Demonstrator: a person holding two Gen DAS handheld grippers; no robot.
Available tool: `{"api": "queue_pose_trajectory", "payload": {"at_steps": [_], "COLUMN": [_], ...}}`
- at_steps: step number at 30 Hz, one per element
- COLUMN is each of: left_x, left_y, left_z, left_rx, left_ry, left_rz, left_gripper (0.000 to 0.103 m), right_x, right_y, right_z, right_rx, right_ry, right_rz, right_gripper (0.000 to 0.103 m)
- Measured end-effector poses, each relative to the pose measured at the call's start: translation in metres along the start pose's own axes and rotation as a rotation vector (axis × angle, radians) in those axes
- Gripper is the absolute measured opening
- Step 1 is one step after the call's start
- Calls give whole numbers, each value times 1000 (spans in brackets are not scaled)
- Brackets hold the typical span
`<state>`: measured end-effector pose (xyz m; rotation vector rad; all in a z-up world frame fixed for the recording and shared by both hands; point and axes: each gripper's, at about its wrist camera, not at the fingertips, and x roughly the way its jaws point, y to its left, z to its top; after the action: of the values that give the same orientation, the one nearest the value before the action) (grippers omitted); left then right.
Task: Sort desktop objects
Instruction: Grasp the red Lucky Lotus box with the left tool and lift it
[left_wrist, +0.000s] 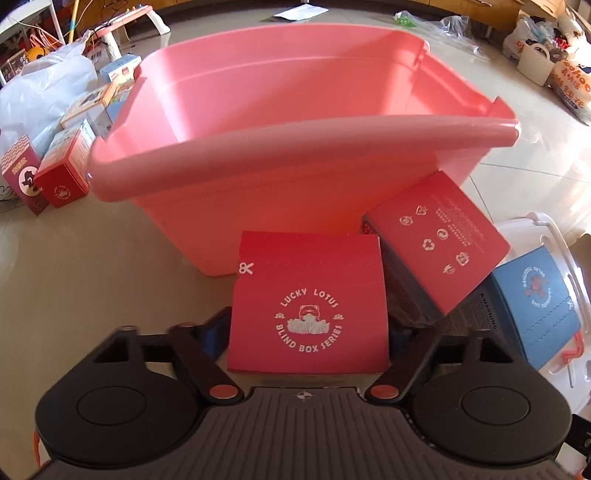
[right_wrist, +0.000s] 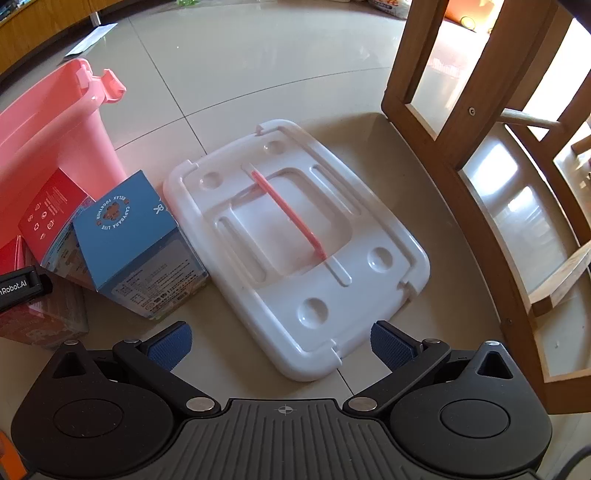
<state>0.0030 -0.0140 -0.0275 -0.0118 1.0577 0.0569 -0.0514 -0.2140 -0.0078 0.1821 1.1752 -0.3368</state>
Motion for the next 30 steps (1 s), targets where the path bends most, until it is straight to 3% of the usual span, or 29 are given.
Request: {"api": "queue_pose_trajectory", "payload": {"at_steps": [5,7,10,23,30], "left_x": [1,16,3,-103,-152], "left_y": [-6,15,18,26,32], "left_z": [-11,18,17,49,104], "left_rx": [-2,-47,-73,-18,-45], "left_ry": [10,17,12,-34,-112], "left_rz": [12,-41,-43,0,-11], "left_gripper": [71,71,71,71,71], "right_x": [-3,-6,-9,-37,-46], "right_y": [-1,-1,-2,0,-6], "right_z": [0,1,1,0,0], "right_rx": [8,12,17,12,38], "right_ry": [0,-2,-4,-23,-30], "right_rz": [5,8,13,43,68], "right_gripper": [103,103,103,103,103]}}
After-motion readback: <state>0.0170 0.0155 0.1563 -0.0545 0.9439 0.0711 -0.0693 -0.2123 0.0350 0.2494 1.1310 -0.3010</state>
